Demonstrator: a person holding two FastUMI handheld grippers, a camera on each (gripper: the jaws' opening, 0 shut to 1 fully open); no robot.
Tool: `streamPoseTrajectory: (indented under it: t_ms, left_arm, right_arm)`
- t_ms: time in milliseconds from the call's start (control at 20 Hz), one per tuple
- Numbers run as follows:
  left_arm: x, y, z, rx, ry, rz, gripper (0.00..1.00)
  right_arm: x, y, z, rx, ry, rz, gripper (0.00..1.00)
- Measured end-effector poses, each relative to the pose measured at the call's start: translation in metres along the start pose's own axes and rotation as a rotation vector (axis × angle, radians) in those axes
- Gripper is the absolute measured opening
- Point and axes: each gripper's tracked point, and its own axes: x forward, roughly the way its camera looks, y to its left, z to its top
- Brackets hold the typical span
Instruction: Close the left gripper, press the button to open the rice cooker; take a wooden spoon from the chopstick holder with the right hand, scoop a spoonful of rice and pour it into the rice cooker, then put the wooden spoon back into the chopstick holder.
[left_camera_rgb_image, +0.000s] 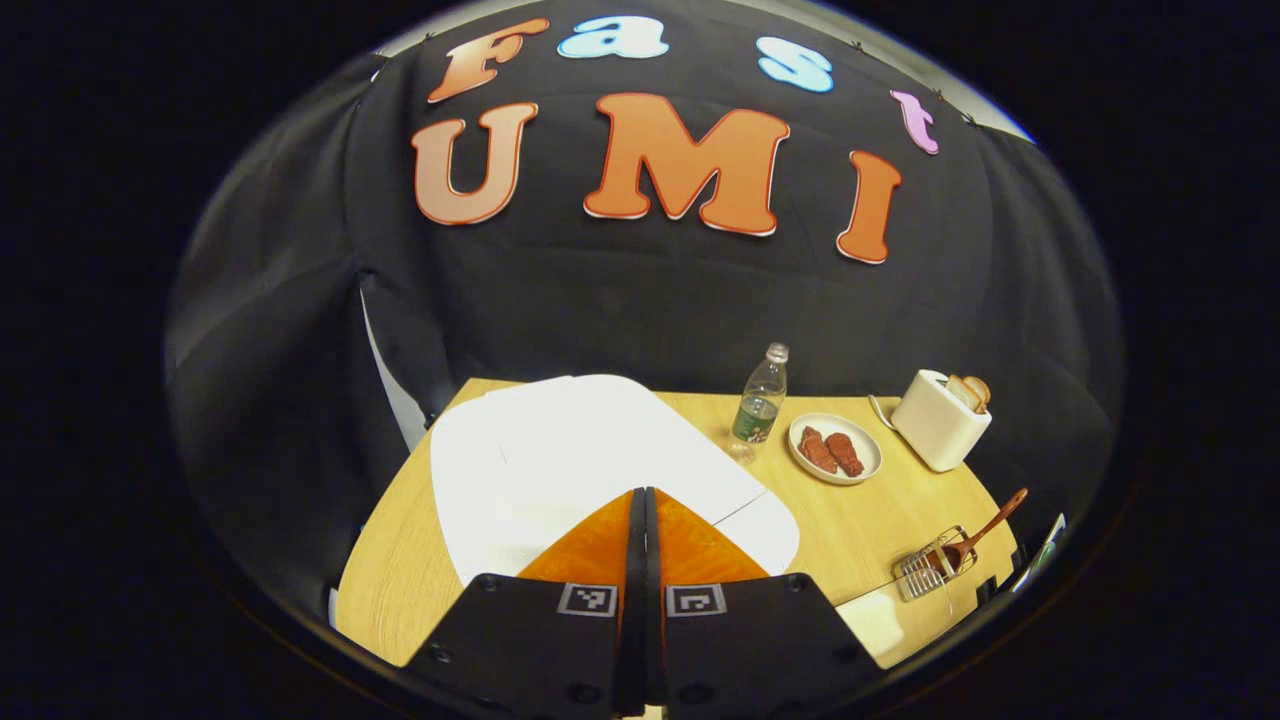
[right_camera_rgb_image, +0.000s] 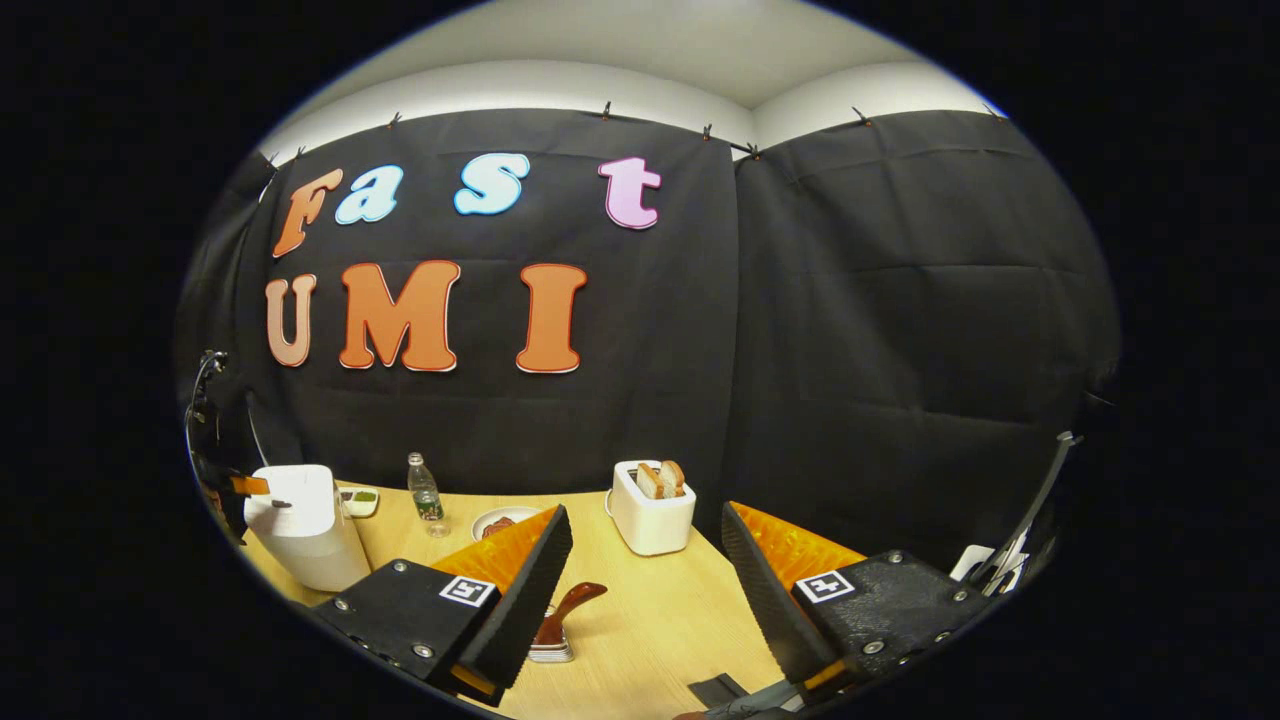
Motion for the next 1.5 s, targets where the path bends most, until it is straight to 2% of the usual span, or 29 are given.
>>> streamPoseTrajectory:
  t_ms: [50, 200, 300, 500, 550, 600, 650, 750, 850, 950, 1050, 1150, 1300, 1500]
  left_arm:
    - [0.003, 0.002, -0.005, -0.026, 0.022, -0.001, 0.04]
    - [0.011, 0.011, -0.018, -0.066, 0.055, 0.009, 0.04]
    - [0.012, 0.007, -0.013, -0.078, 0.04, -0.017, 0.05]
    - [0.017, 0.001, -0.017, -0.034, 0.087, -0.022, 0.05]
    - [0.018, 0.0, -0.015, -0.022, 0.084, -0.018, 0.04]
    - [0.019, -0.002, -0.013, -0.017, 0.085, -0.019, 0.04]
    - [0.019, 0.004, -0.01, -0.01, 0.074, 0.006, 0.05]
    - [0.023, 0.005, -0.009, -0.017, 0.076, 0.011, 0.05]
    - [0.023, 0.003, -0.022, -0.017, 0.13, 0.004, 0.05]
    - [0.024, 0.005, -0.018, 0.002, 0.117, 0.012, 0.05]
    - [0.022, 0.004, -0.01, -0.004, 0.086, 0.026, 0.05]
    - [0.008, 0.007, 0.016, 0.007, 0.0, 0.045, 0.05]
    - [-0.028, 0.012, 0.065, 0.043, -0.148, 0.088, 0.04]
    - [-0.08, 0.012, 0.11, 0.039, -0.285, 0.1, 0.04]
  right_arm:
    - [-0.001, 0.001, -0.003, 0.0, 0.009, 0.0, 0.93]
    - [-0.002, 0.002, 0.0, 0.019, 0.012, 0.0, 0.94]
    - [-0.002, 0.004, 0.002, 0.034, 0.009, 0.001, 0.94]
    - [-0.001, 0.008, -0.003, 0.049, 0.024, 0.007, 0.94]
    - [-0.002, 0.011, -0.004, 0.057, 0.03, 0.014, 0.97]
    - [-0.002, 0.013, -0.005, 0.063, 0.034, 0.021, 0.94]
    - [-0.002, 0.014, -0.005, 0.065, 0.035, 0.02, 0.94]
    - [-0.001, 0.012, -0.008, 0.062, 0.037, 0.014, 0.94]
    - [-0.002, 0.011, -0.011, 0.065, 0.044, 0.012, 0.94]
    - [-0.003, 0.013, -0.016, 0.073, 0.055, 0.015, 0.94]
    - [-0.003, 0.01, -0.019, 0.071, 0.061, 0.012, 0.94]
    - [-0.004, 0.006, -0.016, 0.077, 0.051, 0.006, 0.94]
    - [-0.002, 0.007, -0.014, 0.1, 0.042, 0.012, 0.94]
    - [0.001, 0.014, -0.019, 0.129, 0.035, 0.048, 0.94]
